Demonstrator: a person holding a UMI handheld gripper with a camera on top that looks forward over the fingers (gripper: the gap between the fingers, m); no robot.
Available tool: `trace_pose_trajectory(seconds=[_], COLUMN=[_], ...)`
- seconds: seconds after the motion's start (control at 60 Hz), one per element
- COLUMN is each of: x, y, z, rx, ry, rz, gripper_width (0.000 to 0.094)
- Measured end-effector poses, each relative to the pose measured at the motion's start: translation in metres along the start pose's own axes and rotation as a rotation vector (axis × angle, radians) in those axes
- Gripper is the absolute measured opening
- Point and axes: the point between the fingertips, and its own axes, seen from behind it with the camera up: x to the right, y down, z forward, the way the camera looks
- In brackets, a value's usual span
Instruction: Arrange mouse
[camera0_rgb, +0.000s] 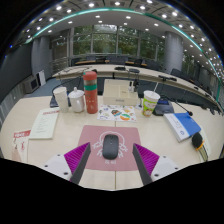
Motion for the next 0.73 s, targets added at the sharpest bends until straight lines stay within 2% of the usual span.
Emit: trace_pose_trajectory(seconds=[0.383, 0.733], x=[-0.010, -0.013], y=[0.050, 0.077], z=[-0.202, -0.283], rx=[0.030, 0.080], ry=[-0.016, -0.011], rz=[0.068, 0.083], gripper_width=[0.0849, 0.0858])
